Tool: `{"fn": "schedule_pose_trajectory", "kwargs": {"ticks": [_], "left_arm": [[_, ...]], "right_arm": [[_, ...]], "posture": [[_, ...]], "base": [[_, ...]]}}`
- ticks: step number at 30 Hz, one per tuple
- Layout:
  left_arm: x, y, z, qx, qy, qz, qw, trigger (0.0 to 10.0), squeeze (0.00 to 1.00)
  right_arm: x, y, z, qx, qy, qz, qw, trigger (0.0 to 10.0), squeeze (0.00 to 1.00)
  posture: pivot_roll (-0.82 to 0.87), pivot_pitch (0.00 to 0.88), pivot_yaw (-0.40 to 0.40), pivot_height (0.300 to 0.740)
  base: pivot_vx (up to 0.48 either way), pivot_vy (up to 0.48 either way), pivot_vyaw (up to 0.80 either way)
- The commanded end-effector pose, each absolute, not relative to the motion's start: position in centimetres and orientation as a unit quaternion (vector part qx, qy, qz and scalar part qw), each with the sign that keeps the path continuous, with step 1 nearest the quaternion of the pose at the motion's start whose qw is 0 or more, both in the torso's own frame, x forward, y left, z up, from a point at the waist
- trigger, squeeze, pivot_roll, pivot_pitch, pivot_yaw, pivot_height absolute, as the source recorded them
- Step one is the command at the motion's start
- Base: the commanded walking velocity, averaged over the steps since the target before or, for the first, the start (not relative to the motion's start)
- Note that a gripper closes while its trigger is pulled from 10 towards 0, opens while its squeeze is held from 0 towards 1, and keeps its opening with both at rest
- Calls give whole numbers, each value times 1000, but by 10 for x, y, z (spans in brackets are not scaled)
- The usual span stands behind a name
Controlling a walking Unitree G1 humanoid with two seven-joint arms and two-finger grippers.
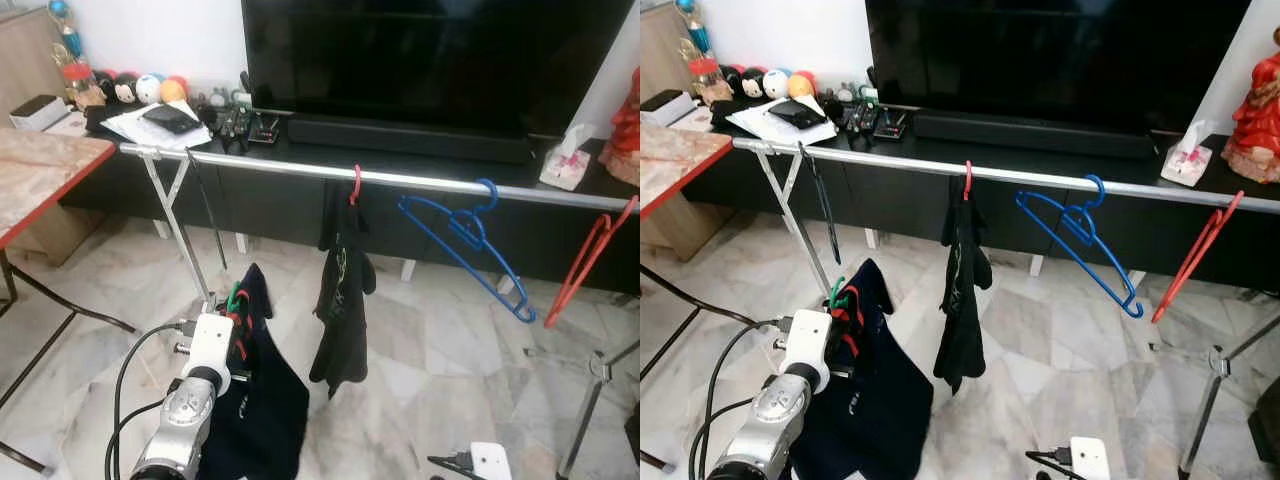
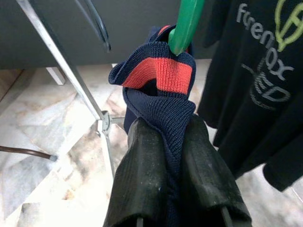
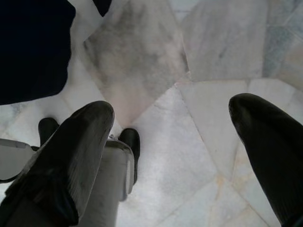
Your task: Hang hanger
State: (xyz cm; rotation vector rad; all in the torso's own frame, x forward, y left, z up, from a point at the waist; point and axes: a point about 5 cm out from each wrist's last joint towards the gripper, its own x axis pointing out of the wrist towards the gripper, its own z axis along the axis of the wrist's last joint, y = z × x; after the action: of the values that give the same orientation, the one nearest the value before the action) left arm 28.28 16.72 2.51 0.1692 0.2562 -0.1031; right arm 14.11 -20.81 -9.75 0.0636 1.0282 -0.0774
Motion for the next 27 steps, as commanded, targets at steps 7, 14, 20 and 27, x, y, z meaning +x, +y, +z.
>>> {"fn": "schedule_pose_trajectory", "kwargs": {"ticks": [7,14,20,27], "left_arm": [[289,163,35,86,102,-69,989,10000,0],[289,161,35,87,103,-77,988,10000,0],[288,162,35,88,101,-72,988,10000,0],[287,164,37,83,90,-65,990,10000,0]], "right_arm": [[150,-183,-98,26,492,-22,870,10000,0],[156,-160,-98,32,488,-14,872,10000,0],[158,-159,-97,28,485,-14,874,10000,0],[155,-182,-96,25,479,-32,877,10000,0]], "posture": [[-129,0,-23,740],[-126,0,-25,740],[-125,0,-26,740],[-128,0,-25,740]], "base": [[320,0,0],[351,0,-192],[352,0,-361],[353,0,0]]}}
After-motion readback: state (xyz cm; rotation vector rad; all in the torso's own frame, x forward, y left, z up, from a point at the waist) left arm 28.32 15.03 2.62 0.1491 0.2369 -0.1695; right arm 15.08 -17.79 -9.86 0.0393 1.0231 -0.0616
